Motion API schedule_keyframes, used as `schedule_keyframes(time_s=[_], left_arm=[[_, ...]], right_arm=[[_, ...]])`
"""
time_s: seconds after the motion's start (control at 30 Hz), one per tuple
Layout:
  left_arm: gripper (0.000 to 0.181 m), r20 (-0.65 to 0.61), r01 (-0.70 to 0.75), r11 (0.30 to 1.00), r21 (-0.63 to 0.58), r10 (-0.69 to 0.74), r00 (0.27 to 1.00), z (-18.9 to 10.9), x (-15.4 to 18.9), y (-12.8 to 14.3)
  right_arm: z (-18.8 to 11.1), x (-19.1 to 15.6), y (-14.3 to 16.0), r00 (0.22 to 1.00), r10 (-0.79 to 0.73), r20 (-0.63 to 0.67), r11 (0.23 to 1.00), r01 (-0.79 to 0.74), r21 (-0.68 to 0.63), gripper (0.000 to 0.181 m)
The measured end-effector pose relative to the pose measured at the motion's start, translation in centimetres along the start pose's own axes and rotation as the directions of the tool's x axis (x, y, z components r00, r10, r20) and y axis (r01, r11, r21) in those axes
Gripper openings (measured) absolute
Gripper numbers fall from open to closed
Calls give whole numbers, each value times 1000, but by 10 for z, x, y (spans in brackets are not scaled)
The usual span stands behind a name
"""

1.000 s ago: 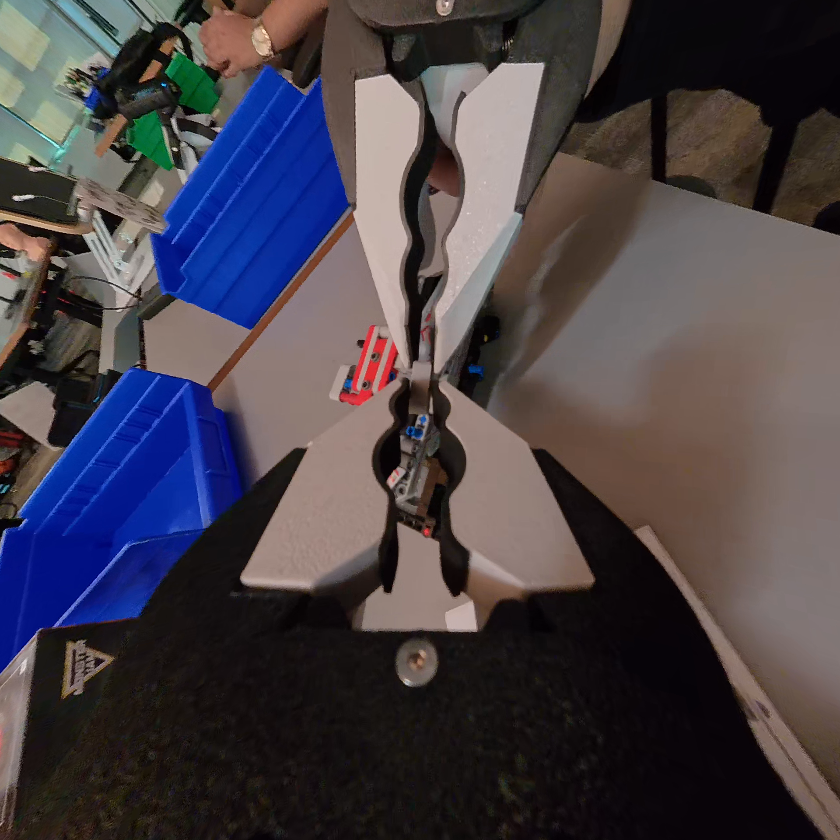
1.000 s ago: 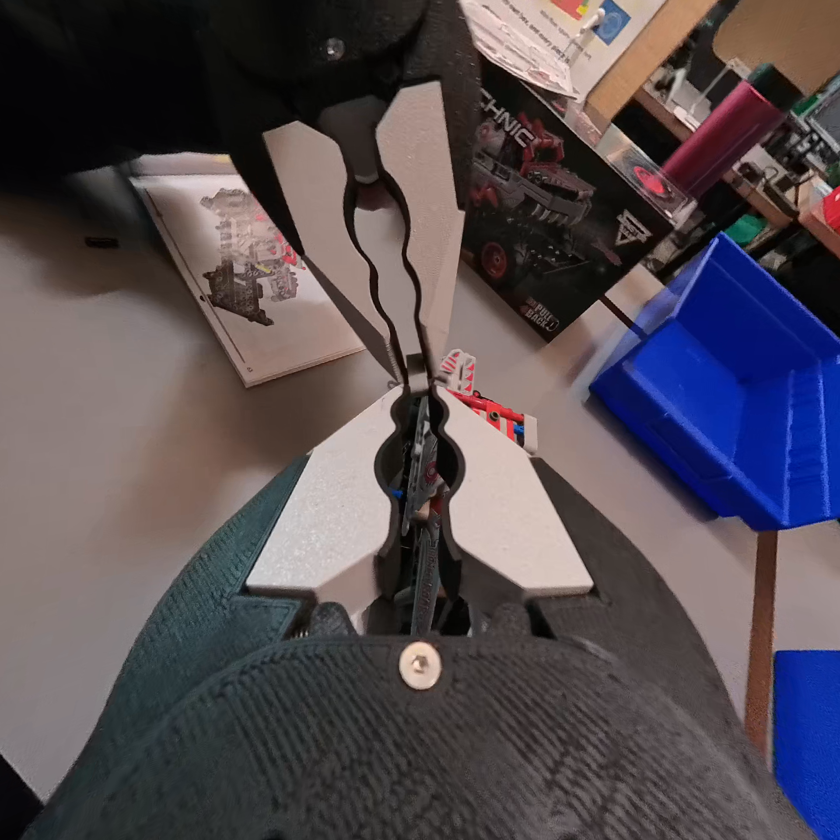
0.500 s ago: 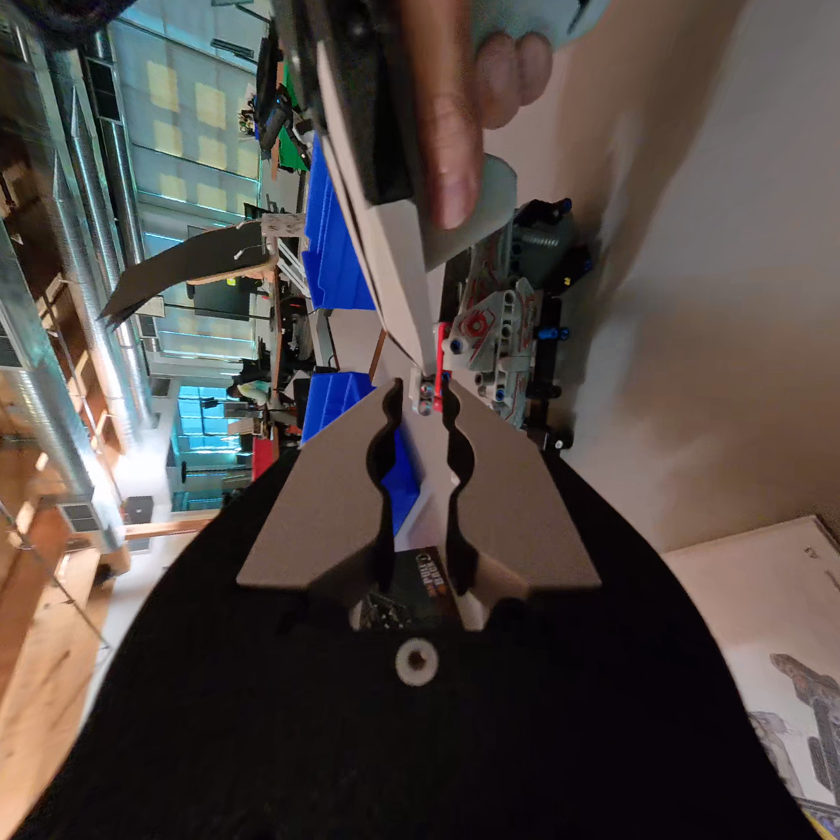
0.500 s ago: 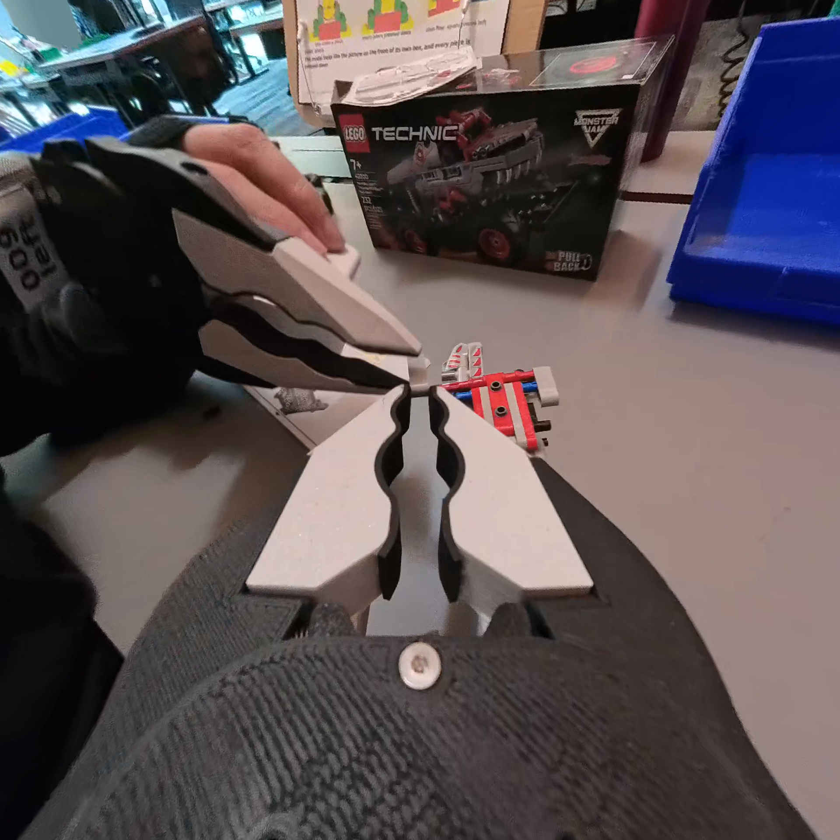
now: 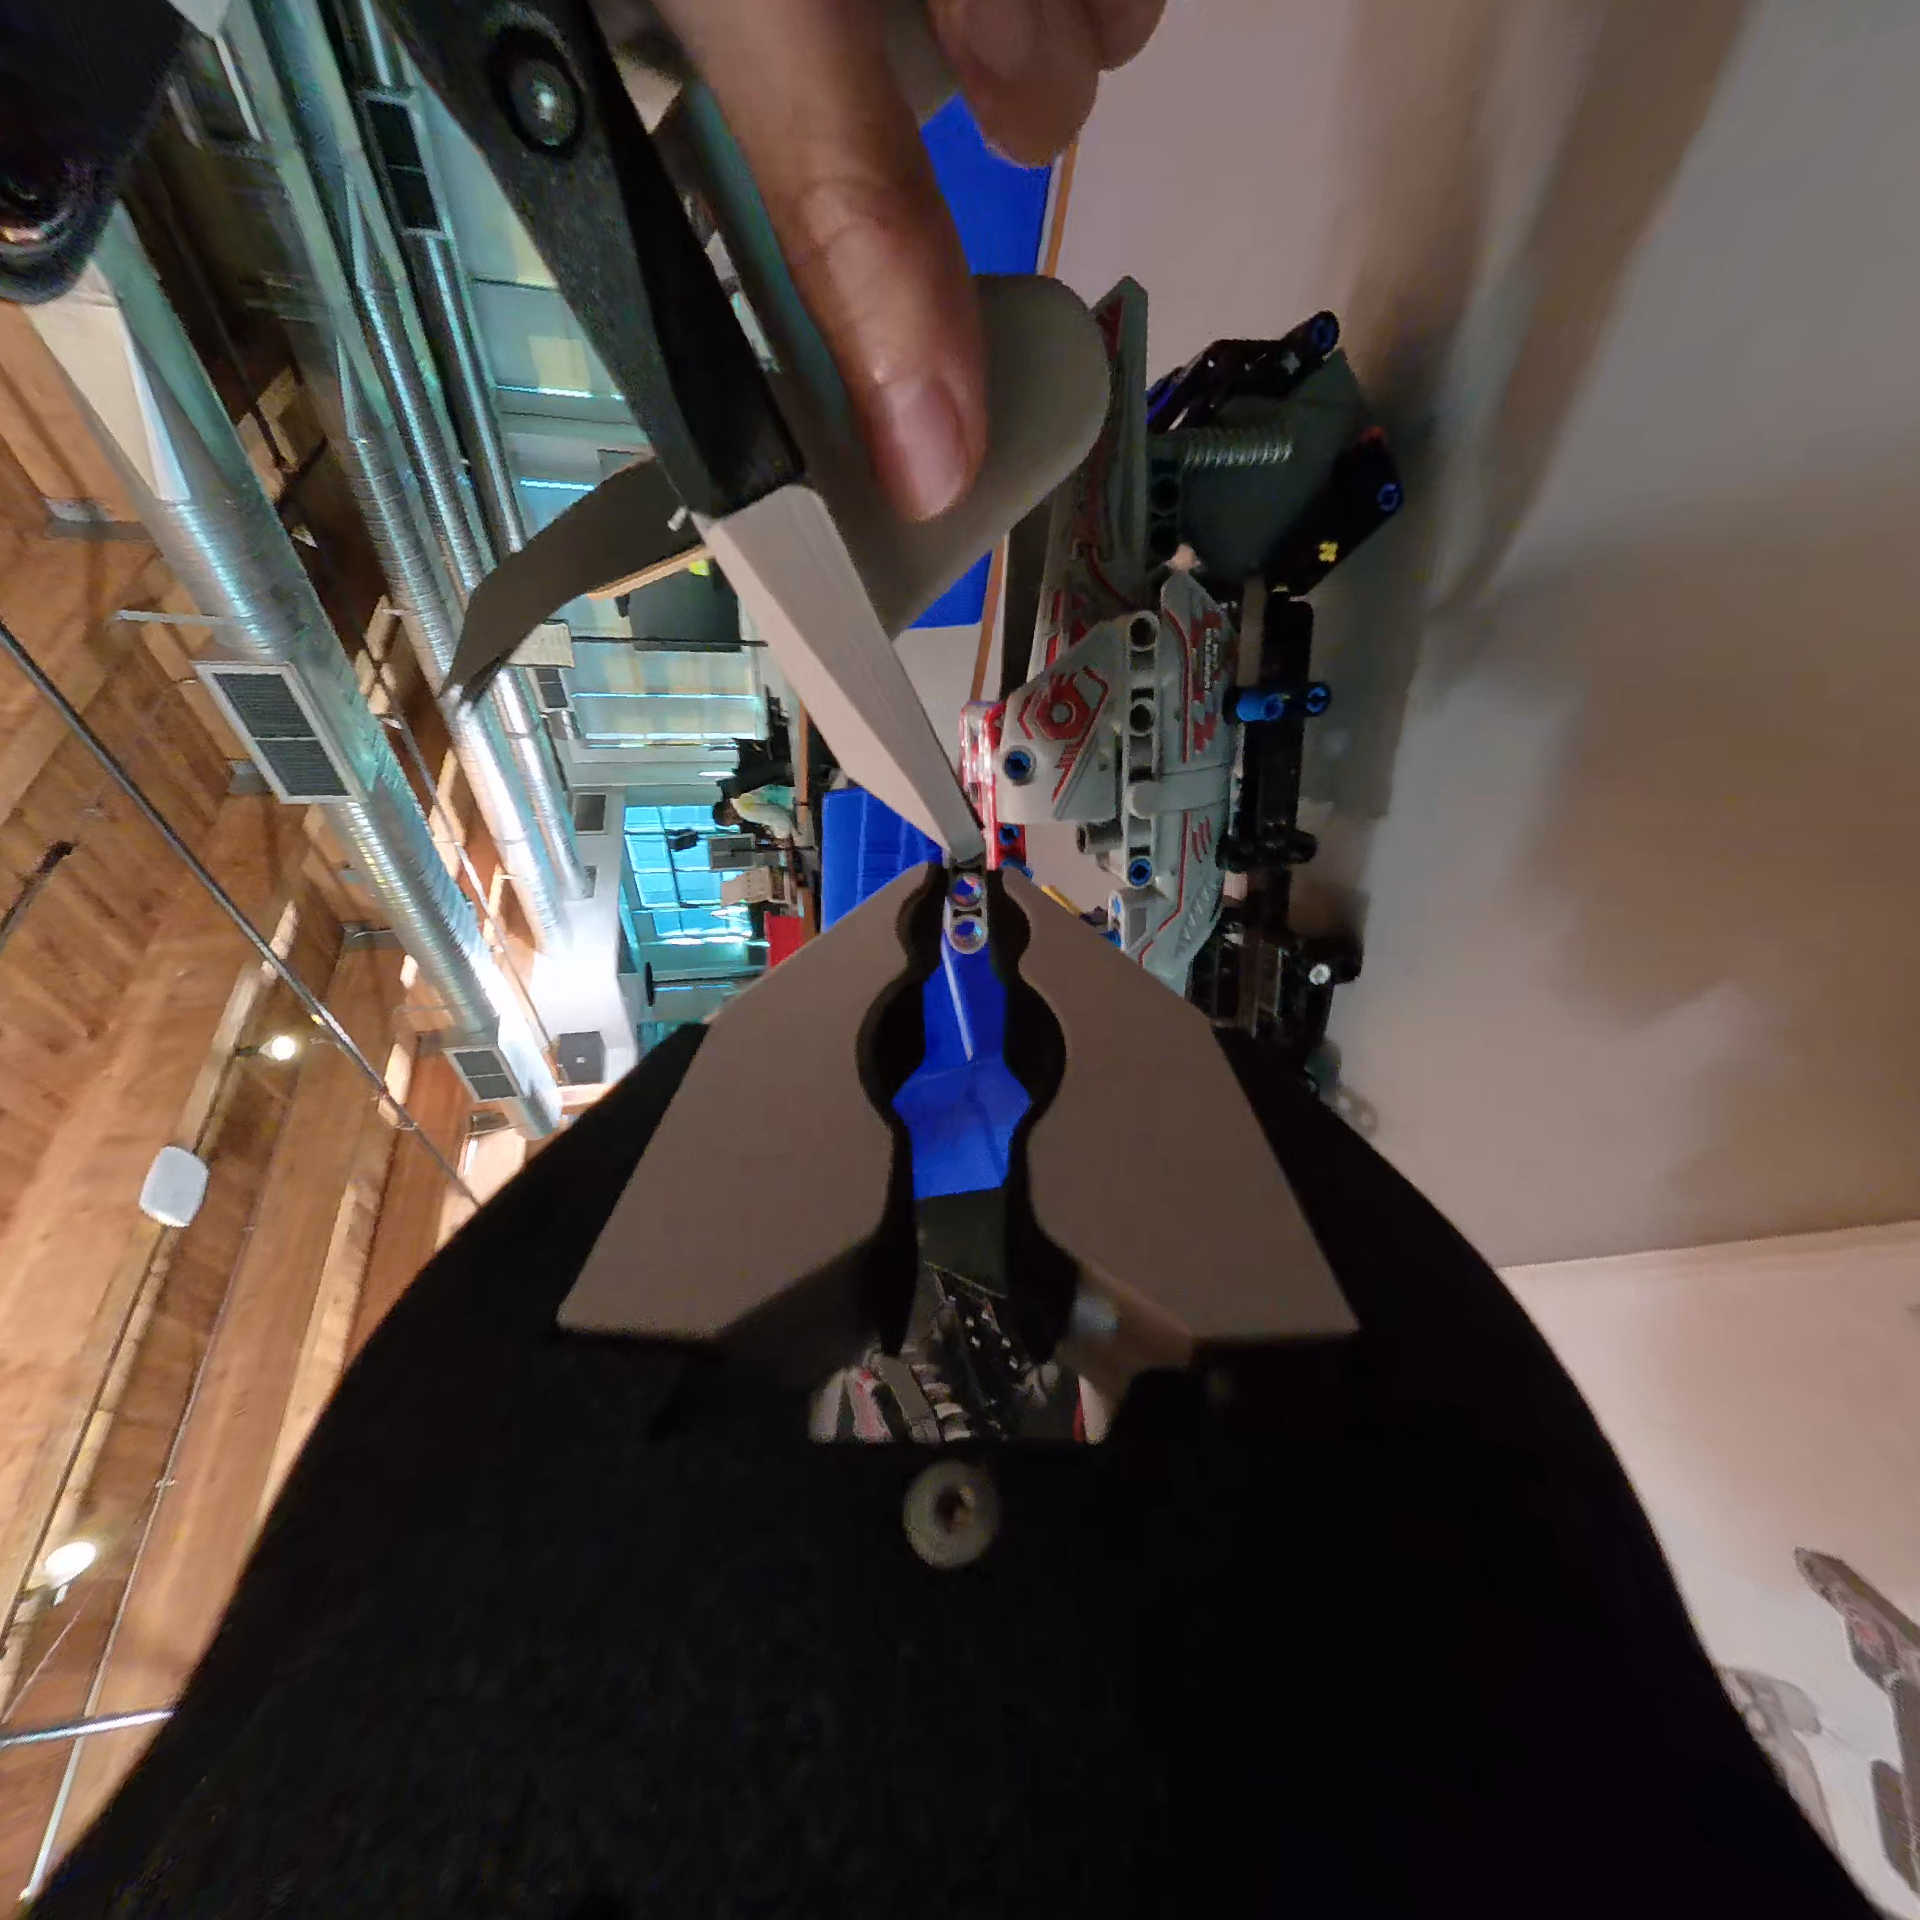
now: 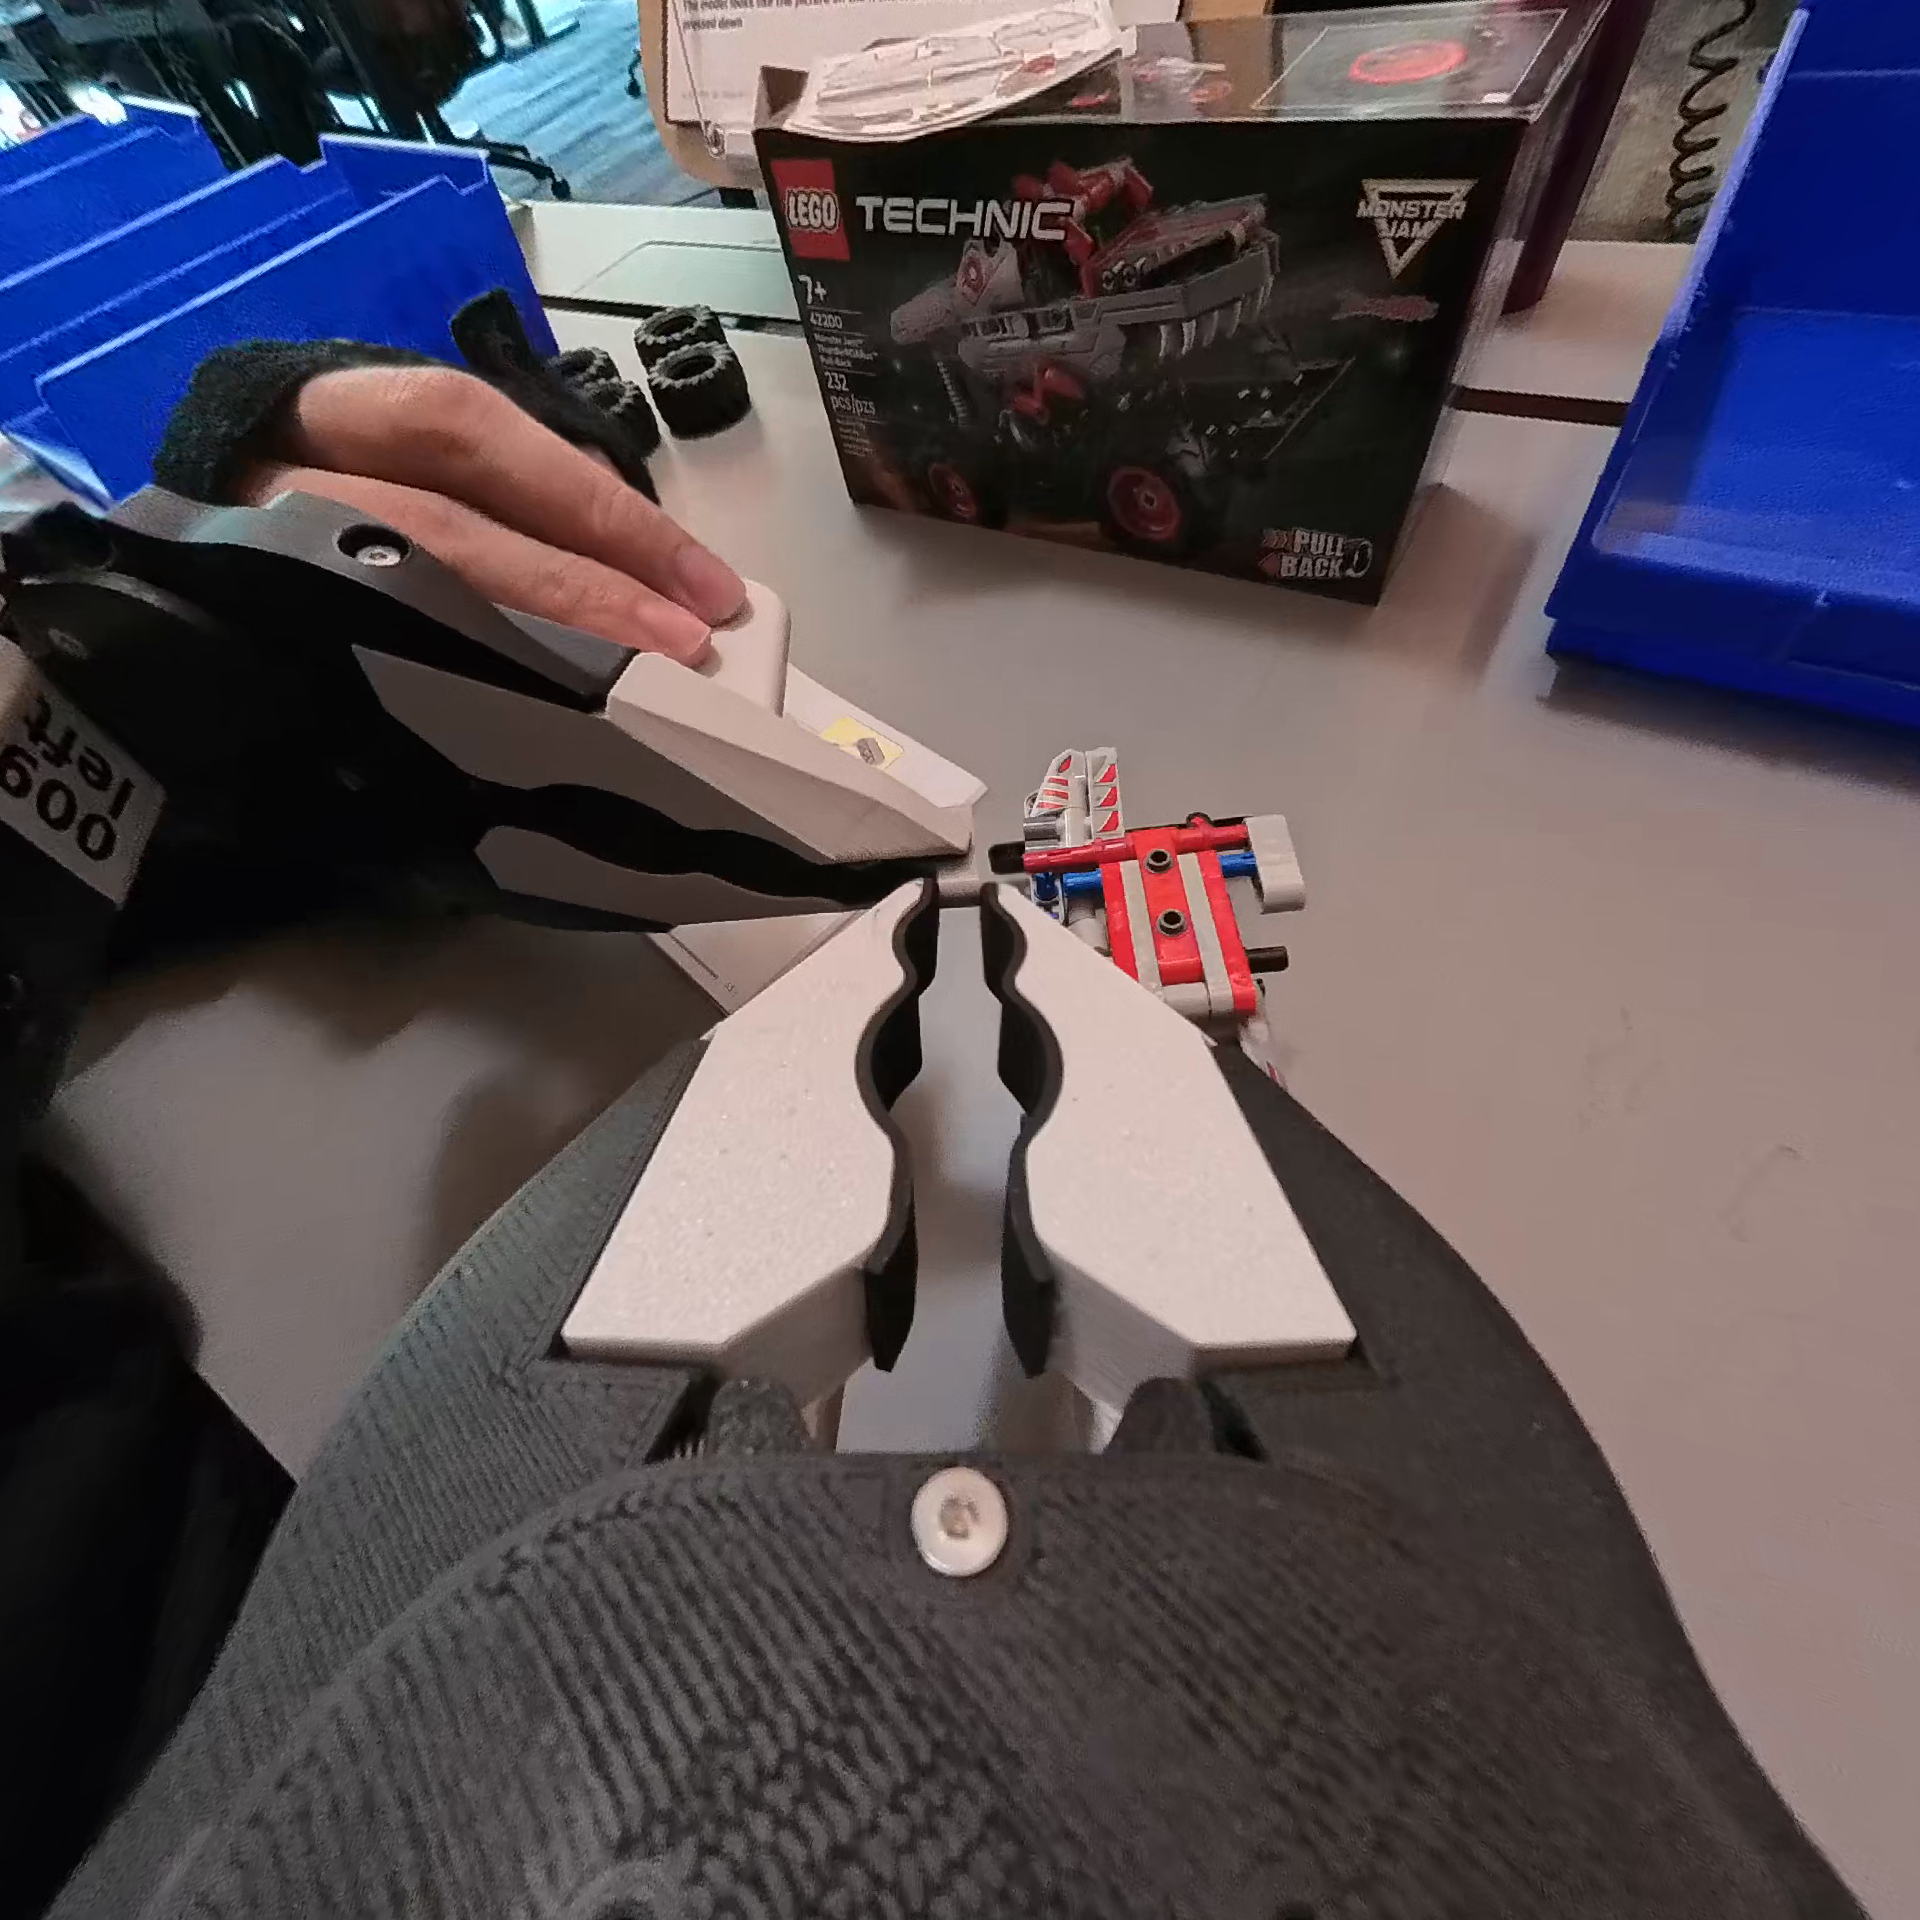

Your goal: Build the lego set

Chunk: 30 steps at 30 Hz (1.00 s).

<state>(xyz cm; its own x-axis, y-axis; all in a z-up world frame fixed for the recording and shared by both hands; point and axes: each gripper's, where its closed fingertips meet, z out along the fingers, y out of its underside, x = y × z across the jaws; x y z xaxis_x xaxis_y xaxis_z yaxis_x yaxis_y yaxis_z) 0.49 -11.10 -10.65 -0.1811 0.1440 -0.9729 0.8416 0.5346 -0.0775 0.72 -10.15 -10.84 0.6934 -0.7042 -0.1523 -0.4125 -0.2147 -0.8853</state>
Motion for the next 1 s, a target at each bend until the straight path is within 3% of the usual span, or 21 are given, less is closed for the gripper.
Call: schedule_keyframes(time_s=[0.13,0.27,0.33,0.4,0.67,0.73,1.0], left_arm=[[5,87,-3,1000,9,2,996,-2,-1,-1],[5,101,-35,999,-13,36,994,2,7,6],[4,115,-50,998,-29,53,992,5,9,8],[5,113,-70,997,-41,74,991,7,12,8],[5,143,-112,993,-31,115,983,7,13,4],[5,125,-115,993,-33,118,985,9,15,7],[5,122,-85,996,-16,87,989,10,14,10]], right_arm=[[-6,1,0,997,-77,-31,997,77,-20,14],[-15,24,-8,982,-114,-153,993,115,-1,60],[-9,34,-2,981,-122,-153,992,116,-49,86],[1,39,4,986,-122,-115,990,114,-78,97],[10,46,17,979,-200,-41,973,193,-125,97],[8,49,17,974,-224,-44,969,217,-116,88],[10,38,9,985,-163,60,982,167,-85,77]])
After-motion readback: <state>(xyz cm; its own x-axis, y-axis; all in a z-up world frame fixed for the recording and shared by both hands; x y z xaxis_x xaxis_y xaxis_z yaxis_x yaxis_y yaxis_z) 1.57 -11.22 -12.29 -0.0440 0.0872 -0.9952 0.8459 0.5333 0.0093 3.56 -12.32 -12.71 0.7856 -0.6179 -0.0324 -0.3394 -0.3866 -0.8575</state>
